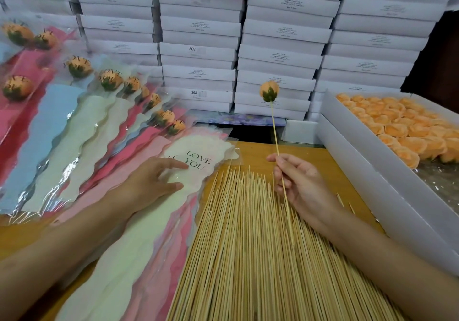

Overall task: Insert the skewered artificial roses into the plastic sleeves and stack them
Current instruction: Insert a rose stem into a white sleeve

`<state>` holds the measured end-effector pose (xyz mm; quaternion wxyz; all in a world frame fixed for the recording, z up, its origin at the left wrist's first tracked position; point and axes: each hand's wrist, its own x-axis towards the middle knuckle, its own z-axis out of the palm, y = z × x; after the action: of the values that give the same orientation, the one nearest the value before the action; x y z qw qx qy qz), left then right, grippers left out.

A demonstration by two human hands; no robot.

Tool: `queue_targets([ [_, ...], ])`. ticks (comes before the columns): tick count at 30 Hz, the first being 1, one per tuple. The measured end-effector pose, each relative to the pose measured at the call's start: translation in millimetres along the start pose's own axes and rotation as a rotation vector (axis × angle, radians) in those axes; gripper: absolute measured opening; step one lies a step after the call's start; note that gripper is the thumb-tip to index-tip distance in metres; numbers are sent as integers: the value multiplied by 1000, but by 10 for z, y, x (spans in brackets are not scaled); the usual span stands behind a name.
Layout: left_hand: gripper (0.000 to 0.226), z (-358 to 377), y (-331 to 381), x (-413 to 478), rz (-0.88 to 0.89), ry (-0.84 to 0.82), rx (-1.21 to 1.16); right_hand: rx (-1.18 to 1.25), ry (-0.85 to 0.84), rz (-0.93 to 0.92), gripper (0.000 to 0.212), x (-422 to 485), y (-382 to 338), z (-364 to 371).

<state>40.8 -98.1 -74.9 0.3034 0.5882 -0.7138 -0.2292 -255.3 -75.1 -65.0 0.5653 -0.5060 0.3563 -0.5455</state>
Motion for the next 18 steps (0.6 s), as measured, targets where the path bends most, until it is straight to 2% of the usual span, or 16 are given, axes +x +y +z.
queue_targets([
  [4,30,-10,71,-30,61,75,-1,-8,7,-3,19,4,5,-1],
  [7,29,-34,101,-47,82,133,-107,-16,15,-5,19,7,13,-1],
  [9,14,-40,135,-60,38,194,-273,-16,18,-4,20,8,14,-3],
  [12,15,-76,219,-70,-66,215,-541,-21,22,-5,20,9,13,-8],
  [14,18,-125,275,-68,-107,95,-648,-19,26,-4,20,10,12,-7],
  [16,32,-177,337,-87,-152,-94,-808,-18,29,-4,20,11,12,-5],
  [18,45,-206,380,-115,-188,-263,-864,-22,33,-2,19,9,11,-2],
])
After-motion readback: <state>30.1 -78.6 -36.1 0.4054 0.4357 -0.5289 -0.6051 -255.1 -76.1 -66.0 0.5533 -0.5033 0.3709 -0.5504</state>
